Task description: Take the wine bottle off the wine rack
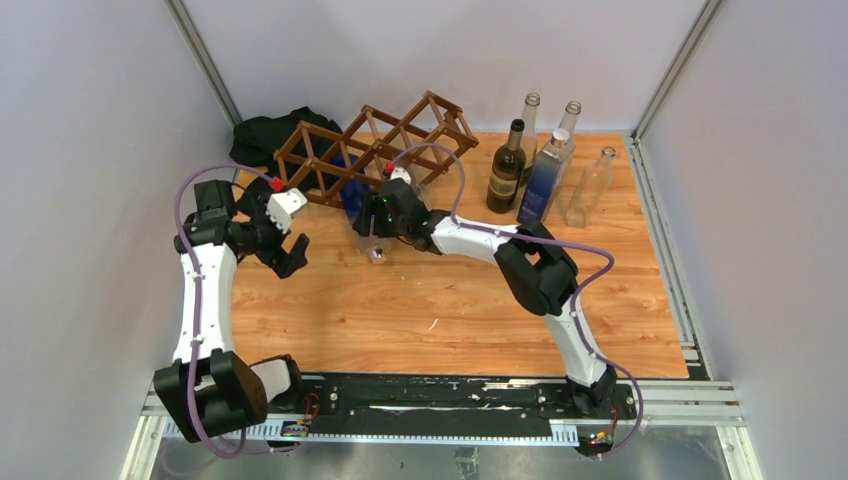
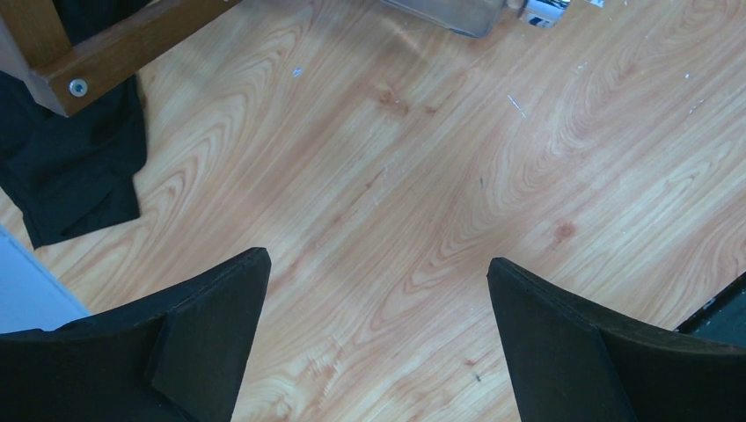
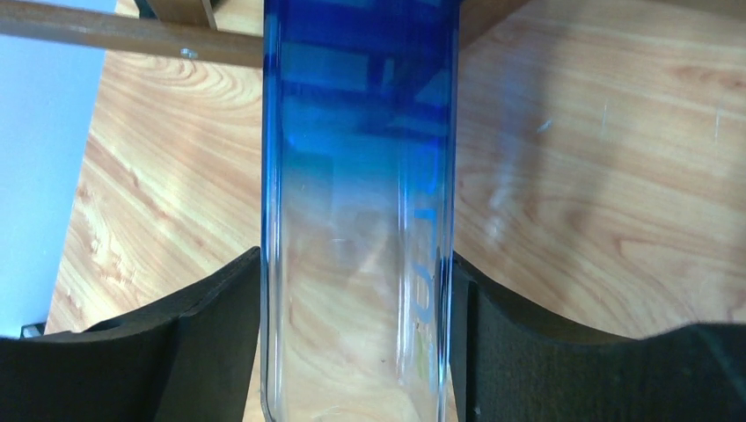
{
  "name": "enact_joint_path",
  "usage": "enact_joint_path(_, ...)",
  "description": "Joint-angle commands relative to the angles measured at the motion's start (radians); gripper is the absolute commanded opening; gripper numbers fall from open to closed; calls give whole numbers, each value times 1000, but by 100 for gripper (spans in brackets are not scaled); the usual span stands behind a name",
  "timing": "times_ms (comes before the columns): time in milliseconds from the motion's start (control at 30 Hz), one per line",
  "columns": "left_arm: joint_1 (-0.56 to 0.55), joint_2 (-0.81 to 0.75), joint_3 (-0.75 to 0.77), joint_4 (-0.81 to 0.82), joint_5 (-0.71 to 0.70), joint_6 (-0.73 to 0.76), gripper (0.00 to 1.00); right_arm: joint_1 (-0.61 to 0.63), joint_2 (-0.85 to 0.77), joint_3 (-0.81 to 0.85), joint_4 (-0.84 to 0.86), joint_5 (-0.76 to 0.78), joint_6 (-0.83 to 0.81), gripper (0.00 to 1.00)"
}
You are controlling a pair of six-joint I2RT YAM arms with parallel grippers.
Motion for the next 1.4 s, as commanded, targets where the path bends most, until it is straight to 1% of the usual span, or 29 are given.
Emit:
enact_joint_path(0,7,4,-14,-1,39,72,100,26,-108,-77,84,-47,6,0)
enact_joint_path(300,7,-10,-58,-1,80,231,100,52,-254,-280,176,-97,51,0)
enact_joint_path(467,7,-6,-47,-1,118,256,100,70,-334,-382,211,-126,76,0)
enact_joint_path(633,7,-16,-57,-1,130,293,100,84,-386,-451,246,-172,95,0)
enact_joint_path(767,7,-49,-83,-1,151,373,100,92,-438,-501,261,-206,102,0)
enact_joint_path(933,0,-72,-104,0,184,460,100,94,-508,-562,280,-213,112,0)
enact_joint_path(1200,-109,-80,-134,-1,138,531,100,95,-606,-642,269,-220,123,0)
enact_joint_path(1367,-185,-145,-164,-1,124,573,100,94,-666,-663,218,-229,105,0)
